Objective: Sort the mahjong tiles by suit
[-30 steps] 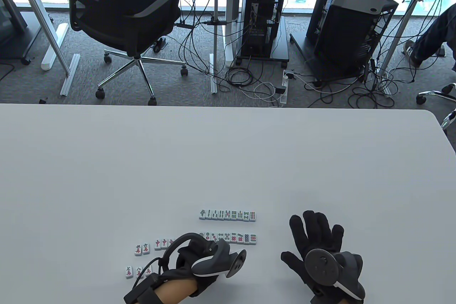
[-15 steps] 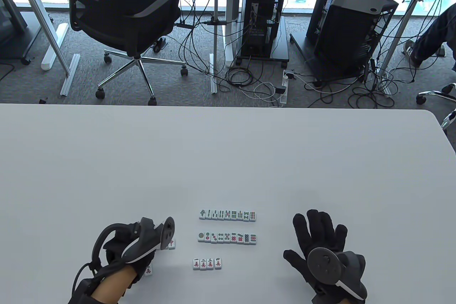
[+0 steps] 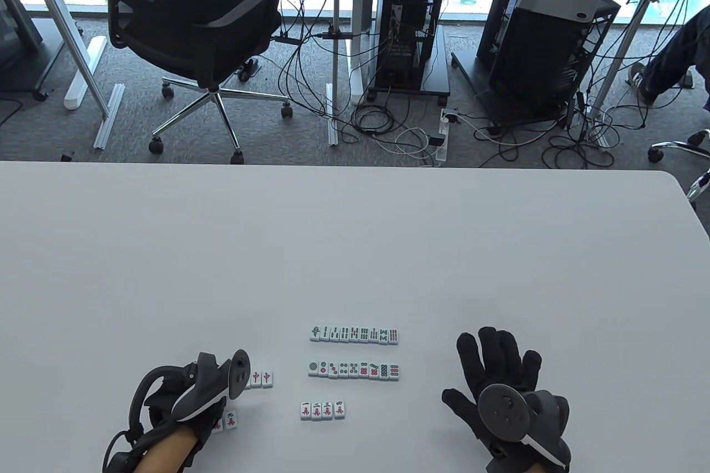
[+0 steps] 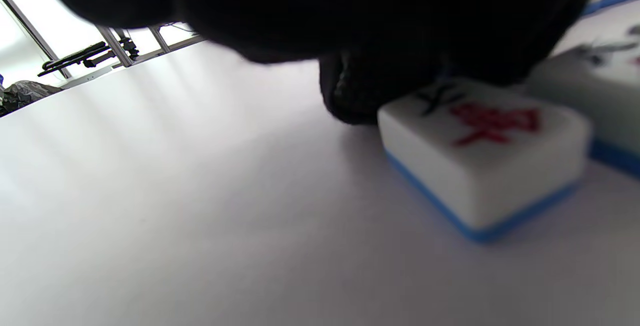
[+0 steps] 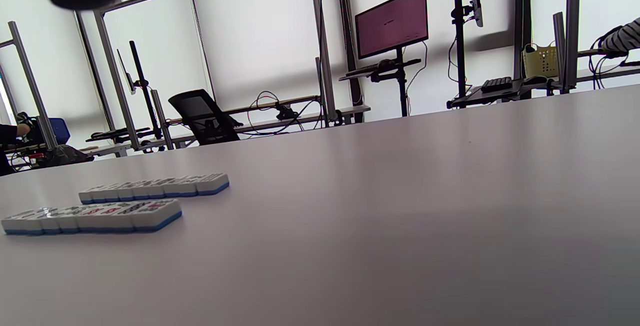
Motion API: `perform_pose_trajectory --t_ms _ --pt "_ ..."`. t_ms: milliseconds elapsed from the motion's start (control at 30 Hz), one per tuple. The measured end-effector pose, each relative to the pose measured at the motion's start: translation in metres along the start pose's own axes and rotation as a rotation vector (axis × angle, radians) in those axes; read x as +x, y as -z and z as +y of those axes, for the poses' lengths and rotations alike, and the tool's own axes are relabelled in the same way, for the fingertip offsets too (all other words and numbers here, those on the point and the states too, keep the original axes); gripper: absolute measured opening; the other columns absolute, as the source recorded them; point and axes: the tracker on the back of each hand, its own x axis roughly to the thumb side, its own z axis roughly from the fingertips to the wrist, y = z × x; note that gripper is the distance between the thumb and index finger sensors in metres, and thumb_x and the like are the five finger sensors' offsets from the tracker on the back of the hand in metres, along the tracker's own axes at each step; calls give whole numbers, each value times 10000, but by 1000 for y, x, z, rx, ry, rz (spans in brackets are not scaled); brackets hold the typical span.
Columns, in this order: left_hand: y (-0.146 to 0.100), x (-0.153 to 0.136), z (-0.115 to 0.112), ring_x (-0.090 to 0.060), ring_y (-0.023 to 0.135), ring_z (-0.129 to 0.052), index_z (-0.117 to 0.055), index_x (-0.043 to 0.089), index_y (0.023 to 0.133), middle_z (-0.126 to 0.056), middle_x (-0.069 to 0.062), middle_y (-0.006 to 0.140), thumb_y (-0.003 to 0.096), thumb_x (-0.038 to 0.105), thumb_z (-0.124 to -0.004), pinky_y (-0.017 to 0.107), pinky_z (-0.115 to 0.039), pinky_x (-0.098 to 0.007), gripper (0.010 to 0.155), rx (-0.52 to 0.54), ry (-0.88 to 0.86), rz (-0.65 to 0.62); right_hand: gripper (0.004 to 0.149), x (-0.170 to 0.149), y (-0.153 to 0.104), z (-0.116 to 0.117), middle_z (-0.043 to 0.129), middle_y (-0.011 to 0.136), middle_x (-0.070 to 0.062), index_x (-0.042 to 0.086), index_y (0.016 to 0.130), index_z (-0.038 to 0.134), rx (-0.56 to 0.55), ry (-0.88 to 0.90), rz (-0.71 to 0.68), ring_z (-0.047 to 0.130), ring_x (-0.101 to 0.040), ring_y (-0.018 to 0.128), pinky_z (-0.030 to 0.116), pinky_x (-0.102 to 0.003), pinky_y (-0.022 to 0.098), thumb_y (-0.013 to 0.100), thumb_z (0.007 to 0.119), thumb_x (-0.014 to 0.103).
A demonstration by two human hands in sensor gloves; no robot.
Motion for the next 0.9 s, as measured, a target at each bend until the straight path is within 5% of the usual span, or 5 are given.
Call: perform_pose_trajectory --t_ms 367,700,900 --pt "5 -2 40 -80 117 -972 -847 142 783 -1018 120 424 296 530 -864 243 -870 -371 623 78 -120 50 835 0 0 0 132 1148 -126 328 1054 139 -8 14 -9 143 -432 1037 214 -749 690 429 606 624" --pt "-19 115 98 -71 108 -969 -847 147 783 -1016 129 416 298 534 -856 235 -873 -362 621 257 -93 -285 835 0 0 1 132 1147 -126 325 1054 138 -13 16 -13 143 -432 1036 214 -750 688 429 606 623" --pt "-36 179 102 -60 76 -956 -860 142 764 -1016 132 382 293 546 -857 210 -873 -352 621 252 -46 -466 835 0 -1 1 132 1148 -127 326 1055 140 -15 26 -23 143 -433 1037 213 -750 689 430 606 623"
